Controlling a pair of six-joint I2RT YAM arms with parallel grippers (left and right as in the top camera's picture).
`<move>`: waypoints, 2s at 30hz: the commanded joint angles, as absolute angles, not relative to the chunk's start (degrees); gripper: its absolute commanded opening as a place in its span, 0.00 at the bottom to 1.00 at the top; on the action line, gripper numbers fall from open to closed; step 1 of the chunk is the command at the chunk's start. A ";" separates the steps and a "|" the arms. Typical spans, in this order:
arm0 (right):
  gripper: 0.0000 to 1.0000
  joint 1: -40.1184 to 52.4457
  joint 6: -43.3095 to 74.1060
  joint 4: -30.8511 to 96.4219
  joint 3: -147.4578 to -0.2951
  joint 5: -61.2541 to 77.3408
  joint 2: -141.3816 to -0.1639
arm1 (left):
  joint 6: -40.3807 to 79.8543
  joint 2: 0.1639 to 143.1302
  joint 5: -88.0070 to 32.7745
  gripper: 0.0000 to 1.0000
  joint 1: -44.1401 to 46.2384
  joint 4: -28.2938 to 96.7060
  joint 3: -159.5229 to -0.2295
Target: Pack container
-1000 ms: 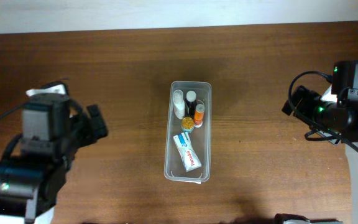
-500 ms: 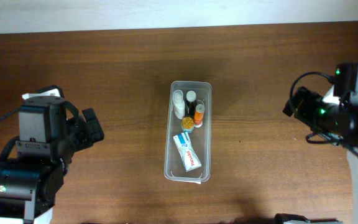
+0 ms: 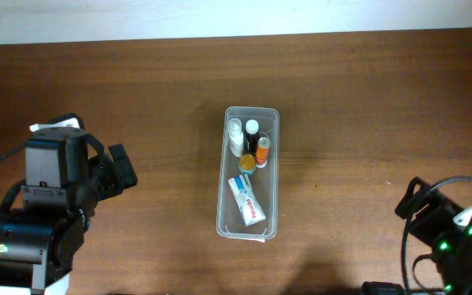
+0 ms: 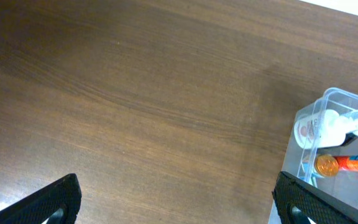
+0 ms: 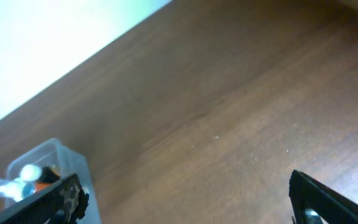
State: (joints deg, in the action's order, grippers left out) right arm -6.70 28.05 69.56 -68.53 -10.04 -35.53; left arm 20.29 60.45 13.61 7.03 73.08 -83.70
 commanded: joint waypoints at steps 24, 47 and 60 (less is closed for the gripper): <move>0.98 -5.85 23.81 55.02 -18.02 -7.68 -2.00 | 19.22 60.40 14.39 0.99 6.70 72.97 -84.23; 0.98 -5.85 1.13 32.51 -16.27 3.49 -0.19 | 19.22 60.40 14.39 0.99 6.70 72.97 -84.23; 0.98 -5.85 -1.08 34.68 -9.56 8.40 -0.19 | 19.22 60.40 14.39 0.99 6.70 72.97 -84.23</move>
State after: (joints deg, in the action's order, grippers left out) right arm -6.26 -0.10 34.85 -10.41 6.81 -0.80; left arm 20.29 60.47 13.80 7.03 73.08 -83.70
